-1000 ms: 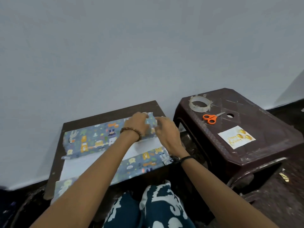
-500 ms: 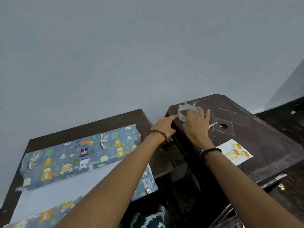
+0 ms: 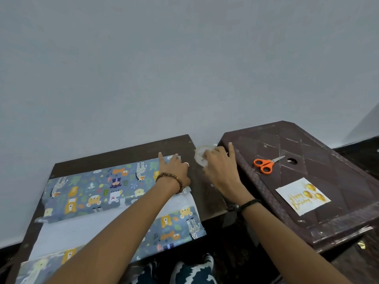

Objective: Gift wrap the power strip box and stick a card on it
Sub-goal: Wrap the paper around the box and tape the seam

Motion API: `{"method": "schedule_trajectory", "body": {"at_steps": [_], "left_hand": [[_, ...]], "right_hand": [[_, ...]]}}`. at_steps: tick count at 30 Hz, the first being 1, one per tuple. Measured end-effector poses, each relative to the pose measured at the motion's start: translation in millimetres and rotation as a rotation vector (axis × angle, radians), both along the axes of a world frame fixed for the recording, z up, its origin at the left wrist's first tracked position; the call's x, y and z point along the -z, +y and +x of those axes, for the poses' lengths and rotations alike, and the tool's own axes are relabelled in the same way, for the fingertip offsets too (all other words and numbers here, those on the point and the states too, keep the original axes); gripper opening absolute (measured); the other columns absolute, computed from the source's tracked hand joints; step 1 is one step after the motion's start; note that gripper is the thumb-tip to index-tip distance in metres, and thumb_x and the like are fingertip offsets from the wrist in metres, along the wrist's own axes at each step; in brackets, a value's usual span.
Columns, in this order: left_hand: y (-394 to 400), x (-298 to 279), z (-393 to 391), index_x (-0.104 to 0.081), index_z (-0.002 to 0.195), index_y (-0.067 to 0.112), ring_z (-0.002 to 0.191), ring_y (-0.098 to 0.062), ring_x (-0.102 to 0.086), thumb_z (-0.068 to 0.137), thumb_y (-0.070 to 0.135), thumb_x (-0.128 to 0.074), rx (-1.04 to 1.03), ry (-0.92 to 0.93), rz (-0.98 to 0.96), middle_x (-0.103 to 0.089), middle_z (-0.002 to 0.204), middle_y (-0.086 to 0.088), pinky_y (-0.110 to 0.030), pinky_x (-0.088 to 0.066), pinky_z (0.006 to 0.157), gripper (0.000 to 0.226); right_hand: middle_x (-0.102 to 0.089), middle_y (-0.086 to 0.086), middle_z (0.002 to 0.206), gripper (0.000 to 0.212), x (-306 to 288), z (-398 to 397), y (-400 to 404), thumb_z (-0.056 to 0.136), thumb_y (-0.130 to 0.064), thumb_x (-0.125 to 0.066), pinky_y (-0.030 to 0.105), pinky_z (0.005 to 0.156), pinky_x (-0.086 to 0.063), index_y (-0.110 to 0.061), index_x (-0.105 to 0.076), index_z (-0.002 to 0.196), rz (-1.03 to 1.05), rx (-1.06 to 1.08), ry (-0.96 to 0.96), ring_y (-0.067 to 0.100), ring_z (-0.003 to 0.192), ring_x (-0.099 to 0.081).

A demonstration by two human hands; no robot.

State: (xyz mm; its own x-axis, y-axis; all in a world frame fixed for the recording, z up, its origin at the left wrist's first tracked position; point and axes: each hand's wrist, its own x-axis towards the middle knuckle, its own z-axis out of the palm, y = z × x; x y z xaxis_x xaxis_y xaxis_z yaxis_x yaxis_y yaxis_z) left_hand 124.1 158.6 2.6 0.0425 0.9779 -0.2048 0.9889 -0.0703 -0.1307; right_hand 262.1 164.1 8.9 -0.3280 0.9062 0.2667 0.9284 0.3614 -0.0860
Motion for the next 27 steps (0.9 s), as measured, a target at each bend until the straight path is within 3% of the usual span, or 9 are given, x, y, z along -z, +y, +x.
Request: {"method": "schedule_trajectory", "body": {"at_steps": [6,9,11,13,16,20,24,27], "left_hand": [[-17.6,-2.0,-19.7,-0.039,0.135,0.012,0.145,-0.016,-0.011,0.090,0.033,-0.050,-0.034,-0.108,0.116,-0.035,0.147,-0.002,-0.056,0.005,0.113,0.051],[-21.6,-6.8,-15.6,-0.037,0.137,0.012,0.144,-0.016,-0.013,0.094,0.037,-0.044,-0.033,-0.200,0.231,-0.037,0.145,-0.001,-0.049,0.000,0.115,0.050],[-20.8,-12.2,-3.7,-0.043,0.132,0.013,0.141,-0.016,-0.021,0.095,0.033,-0.043,-0.001,-0.283,0.347,-0.043,0.139,-0.002,-0.043,-0.008,0.116,0.042],[-16.6,-17.2,16.2,-0.053,0.122,0.013,0.131,-0.019,-0.037,0.093,0.030,-0.046,0.085,-0.381,0.423,-0.052,0.127,-0.004,-0.035,-0.021,0.111,0.034],[-14.2,-22.6,56.2,-0.059,0.114,0.015,0.117,-0.021,-0.050,0.090,0.032,-0.052,0.195,-0.542,0.375,-0.057,0.116,-0.004,-0.033,-0.037,0.097,0.031],[-17.6,-15.7,98.8,-0.055,0.123,0.008,0.137,-0.021,-0.033,0.092,0.021,-0.052,0.213,-0.663,0.192,-0.054,0.129,-0.011,-0.033,-0.032,0.106,0.034],[-31.3,-3.0,105.2,-0.051,0.126,0.003,0.142,-0.023,-0.020,0.092,0.008,-0.044,0.223,-0.593,0.098,-0.051,0.134,-0.014,-0.037,-0.016,0.114,0.035],[-45.7,1.6,91.7,-0.050,0.126,0.004,0.142,-0.024,-0.019,0.089,0.005,-0.045,0.273,-0.556,0.082,-0.049,0.135,-0.013,-0.037,-0.018,0.115,0.037]], "right_hand": [[-0.062,0.004,0.111,0.024,18.6,-25.0,-9.8,0.090,-0.013,-0.045,0.052,0.114,0.001,-0.013,-0.057,0.110,-0.099,-0.065,0.004,0.024,0.125,-0.039],[-0.057,-0.001,0.123,0.031,17.7,-21.0,-9.6,0.090,-0.029,-0.049,0.054,0.114,-0.002,-0.020,-0.058,0.118,-0.124,-0.069,0.117,0.019,0.129,-0.035],[-0.057,0.001,0.123,0.037,10.3,-5.8,-9.1,0.087,-0.034,-0.051,0.049,0.114,-0.010,-0.018,-0.058,0.120,-0.079,0.003,0.216,0.020,0.126,-0.041],[-0.060,0.008,0.116,0.033,5.0,17.8,-9.2,0.085,-0.024,-0.051,0.043,0.107,-0.026,-0.011,-0.060,0.114,0.045,0.142,0.272,0.026,0.113,-0.050],[-0.057,0.016,0.114,0.026,9.9,54.6,-8.6,0.086,-0.014,-0.049,0.040,0.093,-0.036,-0.002,-0.056,0.108,0.061,0.421,0.245,0.033,0.106,-0.051],[-0.048,0.017,0.131,0.044,34.3,74.9,-15.7,0.093,-0.032,-0.050,0.044,0.101,-0.037,-0.001,-0.047,0.125,-0.036,0.490,0.127,0.034,0.123,-0.043],[-0.064,0.013,0.093,0.015,41.2,64.5,-29.6,0.076,-0.008,-0.070,0.039,0.067,-0.049,-0.005,-0.064,0.090,0.129,0.406,0.183,0.034,0.088,-0.060],[-0.061,0.006,0.072,0.016,37.8,59.6,-38.8,0.067,-0.002,-0.077,0.029,0.049,-0.046,-0.010,-0.066,0.074,0.258,0.315,0.217,0.026,0.069,-0.059]]}}
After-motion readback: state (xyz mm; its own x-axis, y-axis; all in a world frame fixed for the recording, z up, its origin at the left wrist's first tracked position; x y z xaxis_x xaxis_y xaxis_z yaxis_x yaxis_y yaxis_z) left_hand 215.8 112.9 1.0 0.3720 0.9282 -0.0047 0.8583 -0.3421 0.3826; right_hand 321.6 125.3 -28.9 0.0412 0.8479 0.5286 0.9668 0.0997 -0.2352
